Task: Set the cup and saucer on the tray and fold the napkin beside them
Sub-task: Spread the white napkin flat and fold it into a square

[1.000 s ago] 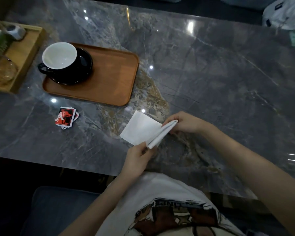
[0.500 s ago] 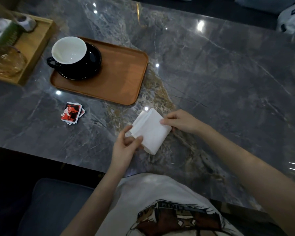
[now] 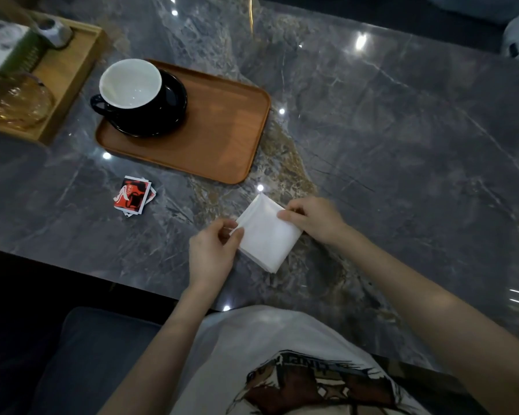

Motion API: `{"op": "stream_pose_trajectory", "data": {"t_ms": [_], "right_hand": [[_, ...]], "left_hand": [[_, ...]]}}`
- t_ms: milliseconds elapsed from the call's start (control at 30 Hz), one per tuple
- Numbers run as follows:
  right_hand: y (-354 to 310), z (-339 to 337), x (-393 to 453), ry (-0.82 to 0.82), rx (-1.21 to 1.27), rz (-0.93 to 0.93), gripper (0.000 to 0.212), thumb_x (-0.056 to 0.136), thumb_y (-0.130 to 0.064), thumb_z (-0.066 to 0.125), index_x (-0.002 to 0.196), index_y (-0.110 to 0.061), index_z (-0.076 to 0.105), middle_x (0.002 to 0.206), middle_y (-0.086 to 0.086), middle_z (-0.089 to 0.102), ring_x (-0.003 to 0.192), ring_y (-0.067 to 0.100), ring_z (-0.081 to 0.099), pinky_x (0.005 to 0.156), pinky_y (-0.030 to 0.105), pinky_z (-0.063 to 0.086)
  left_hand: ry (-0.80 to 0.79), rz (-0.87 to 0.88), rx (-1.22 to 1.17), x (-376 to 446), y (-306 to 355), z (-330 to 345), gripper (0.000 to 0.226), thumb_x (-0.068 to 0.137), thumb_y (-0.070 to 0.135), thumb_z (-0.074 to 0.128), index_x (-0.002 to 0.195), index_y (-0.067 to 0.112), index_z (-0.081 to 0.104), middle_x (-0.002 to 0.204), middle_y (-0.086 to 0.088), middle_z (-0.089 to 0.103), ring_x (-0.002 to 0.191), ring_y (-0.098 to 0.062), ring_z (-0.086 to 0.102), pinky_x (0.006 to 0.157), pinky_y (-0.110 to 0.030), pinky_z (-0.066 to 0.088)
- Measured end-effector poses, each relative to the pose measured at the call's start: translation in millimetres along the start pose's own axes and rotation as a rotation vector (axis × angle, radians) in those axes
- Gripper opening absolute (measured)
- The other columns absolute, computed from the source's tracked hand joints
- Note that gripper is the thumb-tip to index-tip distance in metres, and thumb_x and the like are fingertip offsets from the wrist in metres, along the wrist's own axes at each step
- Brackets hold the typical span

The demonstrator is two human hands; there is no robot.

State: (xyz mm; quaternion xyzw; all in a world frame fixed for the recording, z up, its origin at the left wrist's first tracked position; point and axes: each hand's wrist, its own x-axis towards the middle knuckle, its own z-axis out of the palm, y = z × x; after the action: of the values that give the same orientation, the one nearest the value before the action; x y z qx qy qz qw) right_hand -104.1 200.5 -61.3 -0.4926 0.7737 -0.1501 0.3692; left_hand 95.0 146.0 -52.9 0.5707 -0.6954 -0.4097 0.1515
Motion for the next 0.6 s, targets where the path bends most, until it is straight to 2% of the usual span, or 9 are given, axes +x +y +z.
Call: {"op": "stream_pose_trajectory", "data": {"t_ms": [100,167,267,333,433,500,533,600], "right_hand": [[-4,7,-1,0.105,-0.077,0.079,0.032,0.087,-0.042,0.055,0.075,-0.014,0.066,0.078,0.002,0.06,0.079,0.015,0.05,0.062,0.03,0.037],[-8,13,-2,0.183,-0.115,0.128,0.031,0.085,-0.043,0.056,0.078,-0.013,0.064,0.085,0.002,0.055,0.088,0.016,0.047,0.068,0.032,0.039],[-11,23,-5,0.312,-0.161,0.172,0.028,0.083,-0.04,0.058,0.087,-0.012,0.059,0.097,0.006,0.058,0.097,0.023,0.05,0.075,0.039,0.044],[-14,34,-10,0.401,-0.236,0.12,0.025,0.084,-0.035,0.055,0.089,-0.01,0.058,0.096,0.009,0.059,0.094,0.027,0.051,0.077,0.037,0.04],[-20,49,-19,0.535,-0.336,0.06,0.034,0.082,-0.035,0.039,0.091,-0.01,0.061,0.092,0.011,0.064,0.088,0.031,0.059,0.076,0.032,0.033],[-22,61,-29,0.538,-0.36,0.085,0.045,0.083,-0.038,0.035,0.105,-0.009,0.061,0.106,0.011,0.066,0.101,0.03,0.061,0.087,0.034,0.04],[-20,68,-33,0.511,-0.377,0.089,0.051,0.085,-0.041,0.034,0.115,-0.007,0.058,0.118,0.013,0.064,0.111,0.03,0.059,0.094,0.038,0.038],[-16,80,-40,0.44,-0.398,0.071,0.063,0.093,-0.047,0.023,0.131,-0.003,0.045,0.136,0.016,0.052,0.127,0.029,0.049,0.106,0.04,0.023]], "left_hand": [[0.015,0.093,0.235,3,2,0,0.018,0.082,0.026,0.064,0.093,0.012,0.068,0.086,-0.011,0.072,0.084,-0.032,0.065,0.07,-0.037,0.05],[0.016,0.119,0.344,5,1,2,0.02,0.083,0.026,0.062,0.094,0.011,0.066,0.093,-0.013,0.067,0.088,-0.034,0.061,0.066,-0.037,0.047],[0.007,0.168,0.369,9,-3,5,0.02,0.081,0.018,0.061,0.097,0.006,0.061,0.101,-0.017,0.055,0.095,-0.036,0.053,0.07,-0.039,0.045],[-0.018,0.351,0.393,13,-6,10,0.026,0.078,0.01,0.054,0.103,0.005,0.059,0.107,-0.021,0.056,0.096,-0.04,0.053,0.076,-0.045,0.049],[-0.173,0.64,0.604,22,-8,17,0.044,0.081,0.018,0.039,0.121,0.013,0.056,0.132,-0.017,0.054,0.118,-0.036,0.052,0.089,-0.042,0.045],[-0.319,0.697,0.642,26,-9,20,0.05,0.085,0.024,0.032,0.132,0.013,0.047,0.146,-0.011,0.039,0.133,-0.03,0.037,0.098,-0.045,0.041],[-0.364,0.678,0.628,27,-11,20,0.053,0.088,0.027,0.026,0.138,0.013,0.038,0.15,-0.006,0.026,0.138,-0.026,0.025,0.104,-0.047,0.034],[-0.397,0.64,0.639,29,-17,22,0.059,0.09,0.037,0.011,0.145,0.015,0.018,0.15,0.005,0.001,0.139,-0.015,0.001,0.112,-0.043,0.019]]}}
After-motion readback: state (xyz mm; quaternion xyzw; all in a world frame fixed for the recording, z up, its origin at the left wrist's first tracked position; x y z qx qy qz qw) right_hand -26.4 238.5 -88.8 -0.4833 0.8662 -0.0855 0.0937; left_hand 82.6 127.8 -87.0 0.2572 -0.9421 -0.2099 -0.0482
